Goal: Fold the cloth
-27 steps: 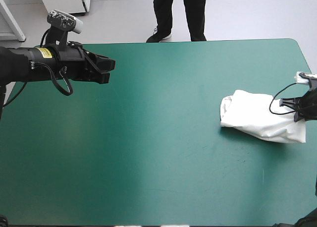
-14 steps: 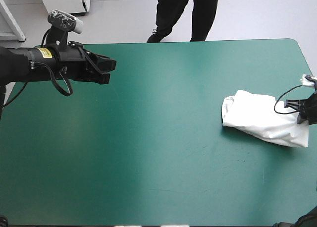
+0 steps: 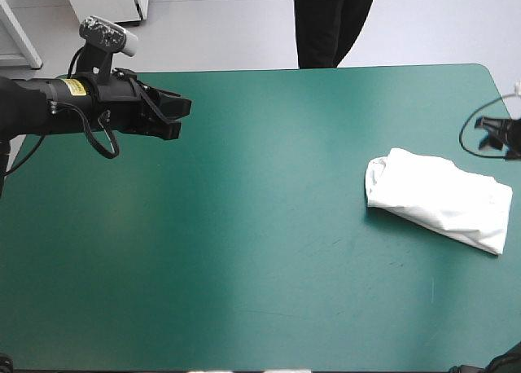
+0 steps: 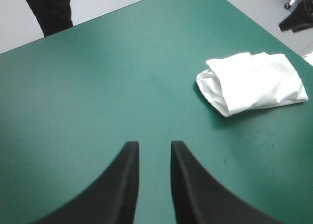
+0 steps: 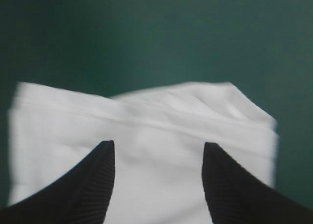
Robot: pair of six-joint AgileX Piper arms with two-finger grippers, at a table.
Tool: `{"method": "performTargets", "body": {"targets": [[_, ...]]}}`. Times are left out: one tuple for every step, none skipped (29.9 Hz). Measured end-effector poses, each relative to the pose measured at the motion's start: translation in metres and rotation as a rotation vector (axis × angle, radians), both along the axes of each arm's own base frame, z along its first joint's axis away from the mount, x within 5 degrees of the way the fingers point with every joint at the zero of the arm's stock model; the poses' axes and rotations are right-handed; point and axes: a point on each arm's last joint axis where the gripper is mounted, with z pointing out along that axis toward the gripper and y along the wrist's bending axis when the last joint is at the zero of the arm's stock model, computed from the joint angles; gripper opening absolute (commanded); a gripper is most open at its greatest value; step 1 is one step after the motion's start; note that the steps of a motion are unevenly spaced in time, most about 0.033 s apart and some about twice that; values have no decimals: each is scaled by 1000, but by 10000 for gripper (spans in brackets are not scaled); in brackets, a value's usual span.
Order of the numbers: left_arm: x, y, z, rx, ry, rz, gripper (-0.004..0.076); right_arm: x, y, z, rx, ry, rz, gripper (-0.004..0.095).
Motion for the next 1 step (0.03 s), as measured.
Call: {"method": "performTargets", "body": {"targets": [[0,0,0,5,-3,2,177,3,7,16,54,-78,24,509]]}}
